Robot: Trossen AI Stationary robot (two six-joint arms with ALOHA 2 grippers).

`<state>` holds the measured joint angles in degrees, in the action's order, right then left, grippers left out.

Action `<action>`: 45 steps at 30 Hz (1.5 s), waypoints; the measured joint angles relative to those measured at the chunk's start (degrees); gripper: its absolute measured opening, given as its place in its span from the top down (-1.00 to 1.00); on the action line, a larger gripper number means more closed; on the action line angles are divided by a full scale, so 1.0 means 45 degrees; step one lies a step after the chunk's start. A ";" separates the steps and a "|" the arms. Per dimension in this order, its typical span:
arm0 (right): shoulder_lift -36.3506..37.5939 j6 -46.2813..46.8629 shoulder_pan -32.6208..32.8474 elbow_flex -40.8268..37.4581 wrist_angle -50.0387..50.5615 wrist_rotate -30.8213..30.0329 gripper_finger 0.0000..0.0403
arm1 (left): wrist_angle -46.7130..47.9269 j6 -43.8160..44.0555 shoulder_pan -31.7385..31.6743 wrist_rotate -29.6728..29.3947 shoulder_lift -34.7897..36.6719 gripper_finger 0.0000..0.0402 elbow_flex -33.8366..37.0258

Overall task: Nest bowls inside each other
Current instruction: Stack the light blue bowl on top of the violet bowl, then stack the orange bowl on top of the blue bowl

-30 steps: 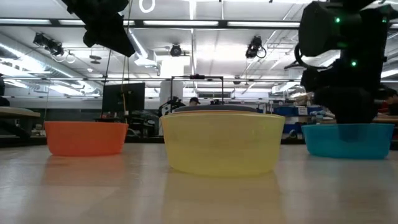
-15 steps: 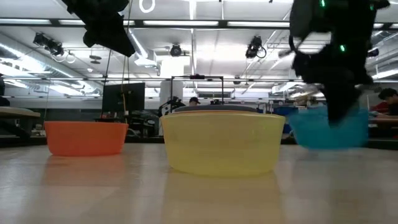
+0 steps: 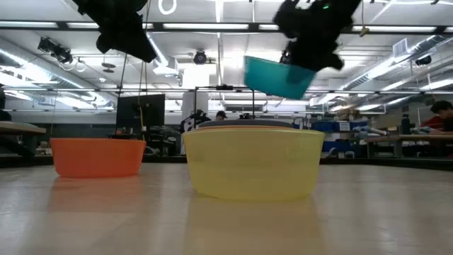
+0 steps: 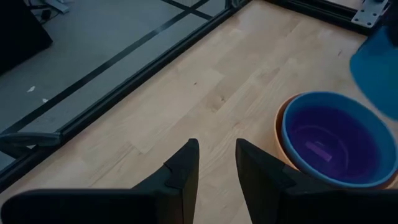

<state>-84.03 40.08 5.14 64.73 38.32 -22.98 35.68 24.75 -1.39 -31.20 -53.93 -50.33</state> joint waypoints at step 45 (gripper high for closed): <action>-0.0795 -0.0293 0.1065 0.1375 0.1541 -0.1361 0.11 | 0.3916 -0.4785 0.1711 0.4337 -0.3349 0.43 -0.0005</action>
<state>-87.61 38.76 9.93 70.91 45.25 -29.10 53.30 3.22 6.31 -11.68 -69.00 -50.35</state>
